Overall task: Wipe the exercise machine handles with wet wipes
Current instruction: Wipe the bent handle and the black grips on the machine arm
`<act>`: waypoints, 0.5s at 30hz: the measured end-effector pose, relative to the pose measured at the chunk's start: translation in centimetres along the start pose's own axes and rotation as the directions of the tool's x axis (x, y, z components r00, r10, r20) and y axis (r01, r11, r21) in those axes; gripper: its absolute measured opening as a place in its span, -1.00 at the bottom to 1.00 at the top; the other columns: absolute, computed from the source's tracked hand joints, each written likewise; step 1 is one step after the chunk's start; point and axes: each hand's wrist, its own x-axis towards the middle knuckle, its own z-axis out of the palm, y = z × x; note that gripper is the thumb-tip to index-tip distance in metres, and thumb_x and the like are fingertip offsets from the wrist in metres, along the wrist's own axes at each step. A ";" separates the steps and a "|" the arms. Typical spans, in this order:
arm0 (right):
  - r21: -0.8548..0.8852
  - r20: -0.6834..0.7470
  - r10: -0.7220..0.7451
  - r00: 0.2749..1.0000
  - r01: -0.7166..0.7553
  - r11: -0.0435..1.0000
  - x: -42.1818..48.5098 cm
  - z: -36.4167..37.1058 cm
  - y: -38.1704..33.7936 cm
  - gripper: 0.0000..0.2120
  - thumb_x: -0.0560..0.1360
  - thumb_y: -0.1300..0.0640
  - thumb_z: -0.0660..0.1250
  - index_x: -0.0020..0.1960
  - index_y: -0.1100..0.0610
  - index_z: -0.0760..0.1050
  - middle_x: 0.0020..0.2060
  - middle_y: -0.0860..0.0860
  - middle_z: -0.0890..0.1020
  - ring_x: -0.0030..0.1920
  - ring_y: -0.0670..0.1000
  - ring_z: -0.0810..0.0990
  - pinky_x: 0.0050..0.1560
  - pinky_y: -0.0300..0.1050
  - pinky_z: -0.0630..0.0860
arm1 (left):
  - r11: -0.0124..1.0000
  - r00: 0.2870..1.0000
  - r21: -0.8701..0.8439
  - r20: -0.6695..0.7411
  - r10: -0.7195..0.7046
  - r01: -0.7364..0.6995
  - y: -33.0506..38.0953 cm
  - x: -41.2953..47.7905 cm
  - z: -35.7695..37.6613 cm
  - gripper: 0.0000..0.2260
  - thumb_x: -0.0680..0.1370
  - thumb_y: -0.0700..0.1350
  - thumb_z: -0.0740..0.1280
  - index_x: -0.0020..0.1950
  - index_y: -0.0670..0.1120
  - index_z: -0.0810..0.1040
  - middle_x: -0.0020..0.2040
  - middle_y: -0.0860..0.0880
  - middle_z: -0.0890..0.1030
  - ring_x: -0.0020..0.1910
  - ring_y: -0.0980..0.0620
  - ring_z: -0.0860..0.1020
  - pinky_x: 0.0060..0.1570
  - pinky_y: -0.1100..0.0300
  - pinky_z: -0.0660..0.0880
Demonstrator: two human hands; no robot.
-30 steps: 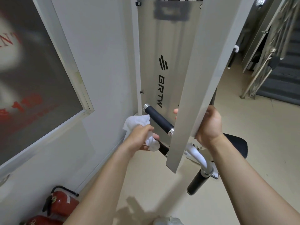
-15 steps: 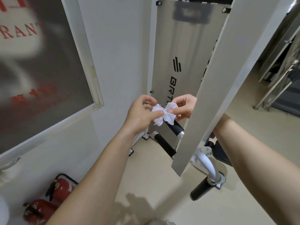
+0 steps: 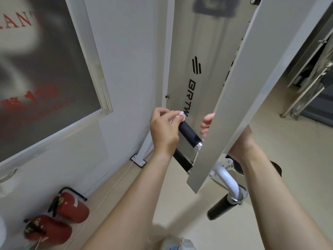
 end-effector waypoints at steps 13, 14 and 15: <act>0.103 -0.355 -0.082 0.931 0.126 0.987 -2.3 2.1 1.7 -0.53 0.41 -0.16 0.21 0.07 0.20 0.54 -0.12 0.14 0.62 -0.02 0.21 0.56 0.10 0.13 0.42 | 0.996 0.990 -0.093 0.142 0.026 -0.013 -0.1 -4.9 1.2 -0.81 0.51 -0.27 0.45 -0.27 -0.23 0.53 -0.24 -0.02 0.48 -0.21 0.09 0.50 -0.09 0.26 0.42; 0.100 -0.363 -0.070 0.929 0.113 0.989 -2.5 2.4 1.5 -0.47 0.34 -0.18 0.26 0.12 0.20 0.52 -0.06 0.19 0.58 0.03 0.23 0.52 0.11 0.16 0.39 | 0.998 0.994 -0.062 0.105 0.022 -0.015 -0.1 -4.0 1.1 -0.84 0.52 -0.28 0.45 -0.27 -0.23 0.58 -0.23 -0.02 0.48 -0.21 0.14 0.51 -0.09 0.36 0.39; 0.104 -0.371 -0.060 0.927 0.105 0.989 -2.5 2.5 1.5 -0.42 0.29 -0.19 0.28 0.15 0.19 0.50 -0.01 0.22 0.54 0.06 0.24 0.50 0.12 0.17 0.37 | 0.999 0.997 -0.042 0.072 0.007 -0.004 0.2 -3.0 0.9 -0.86 0.53 -0.27 0.44 -0.24 -0.21 0.64 -0.20 0.01 0.50 -0.18 0.17 0.52 -0.09 0.44 0.36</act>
